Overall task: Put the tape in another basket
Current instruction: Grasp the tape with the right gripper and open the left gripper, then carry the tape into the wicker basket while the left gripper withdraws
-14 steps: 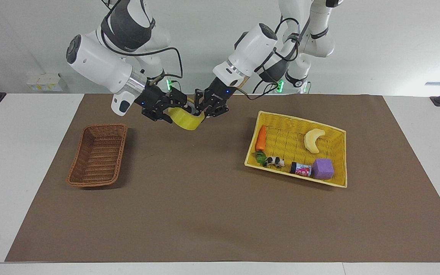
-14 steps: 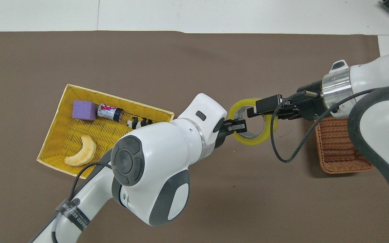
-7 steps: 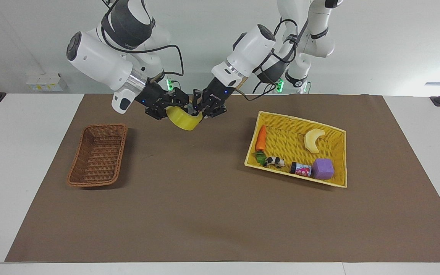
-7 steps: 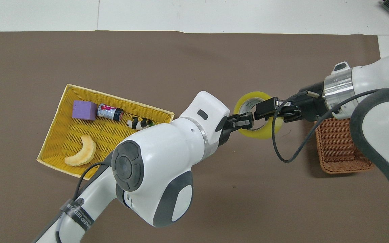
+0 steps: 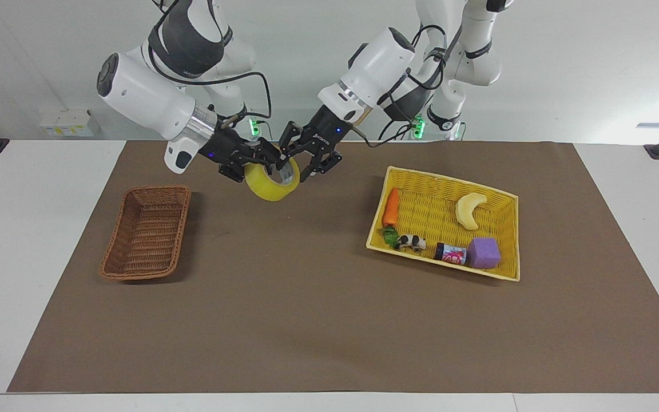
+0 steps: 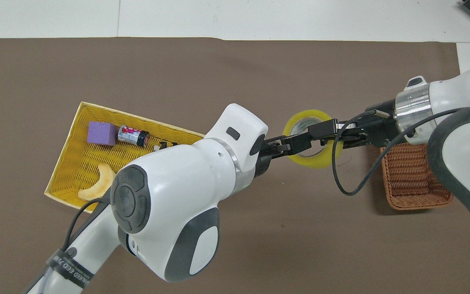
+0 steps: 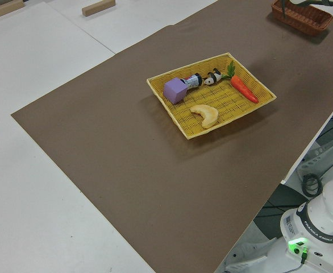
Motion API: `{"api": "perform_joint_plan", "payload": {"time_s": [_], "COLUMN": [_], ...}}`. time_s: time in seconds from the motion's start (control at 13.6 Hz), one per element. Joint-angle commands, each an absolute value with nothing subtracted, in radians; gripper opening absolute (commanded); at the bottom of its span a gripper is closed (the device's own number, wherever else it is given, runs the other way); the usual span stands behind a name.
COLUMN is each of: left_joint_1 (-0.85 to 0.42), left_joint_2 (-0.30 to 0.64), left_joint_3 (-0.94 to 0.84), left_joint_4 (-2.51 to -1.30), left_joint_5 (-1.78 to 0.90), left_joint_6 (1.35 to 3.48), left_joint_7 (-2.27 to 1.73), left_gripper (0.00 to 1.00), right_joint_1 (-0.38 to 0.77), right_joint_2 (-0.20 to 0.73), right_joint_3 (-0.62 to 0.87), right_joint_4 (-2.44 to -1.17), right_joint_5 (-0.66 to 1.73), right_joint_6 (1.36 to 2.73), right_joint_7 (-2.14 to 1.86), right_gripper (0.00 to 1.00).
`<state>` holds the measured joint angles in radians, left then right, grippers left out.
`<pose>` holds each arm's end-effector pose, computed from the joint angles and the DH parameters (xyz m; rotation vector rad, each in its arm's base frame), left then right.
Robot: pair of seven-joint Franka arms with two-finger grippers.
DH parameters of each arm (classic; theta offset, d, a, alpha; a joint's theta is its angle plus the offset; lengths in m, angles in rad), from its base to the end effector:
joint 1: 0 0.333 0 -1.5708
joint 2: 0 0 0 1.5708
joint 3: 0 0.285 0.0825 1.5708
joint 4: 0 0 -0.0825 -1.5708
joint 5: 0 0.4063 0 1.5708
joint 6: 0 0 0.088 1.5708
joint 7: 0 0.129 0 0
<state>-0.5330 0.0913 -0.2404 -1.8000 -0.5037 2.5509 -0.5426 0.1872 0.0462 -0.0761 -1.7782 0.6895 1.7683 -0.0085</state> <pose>0.4814 -0.4628 0.5131 2.3894 0.1246 0.3111 0.5850 0.1358 0.4821 -2.4744 0.0502 0.1127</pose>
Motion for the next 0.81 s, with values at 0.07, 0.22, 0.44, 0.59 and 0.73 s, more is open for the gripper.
{"api": "perform_joint_plan", "payload": {"time_s": [0.07,0.22,0.44,0.59,0.73], "left_joint_1": [-0.467,-0.425,-0.333,-0.263,-0.166], "left_joint_2": [0.041,0.017,-0.015,-0.026,-0.037], "left_joint_3": [-0.238,-0.238,-0.239,-0.239,-0.238], "left_joint_4": [-1.799,-1.798,-1.783,-1.753,-1.74], "left_joint_5": [-0.459,-0.379,-0.269,-0.194,-0.184], "left_joint_6": [2.386,2.294,2.14,2.021,1.933], "left_joint_7": [-0.545,-0.545,-0.535,-0.47,-0.335], "left_gripper": [1.0,1.0,1.0,1.0,1.0], "right_joint_1": [0.16,0.121,0.029,-0.024,-0.096], "right_joint_2": [0.037,0.038,0.035,0.029,0.035], "right_joint_3": [-0.078,-0.078,-0.083,-0.081,-0.081], "right_joint_4": [-1.783,-1.778,-1.784,-1.792,-1.812], "right_joint_5": [0.699,0.699,0.668,0.524,0.46], "right_joint_6": [1.753,1.729,1.684,1.672,1.681], "right_joint_7": [-0.005,-0.021,-0.038,-0.069,-0.081], "right_gripper": [0.0,0.0,0.0,0.0,0.0]}}
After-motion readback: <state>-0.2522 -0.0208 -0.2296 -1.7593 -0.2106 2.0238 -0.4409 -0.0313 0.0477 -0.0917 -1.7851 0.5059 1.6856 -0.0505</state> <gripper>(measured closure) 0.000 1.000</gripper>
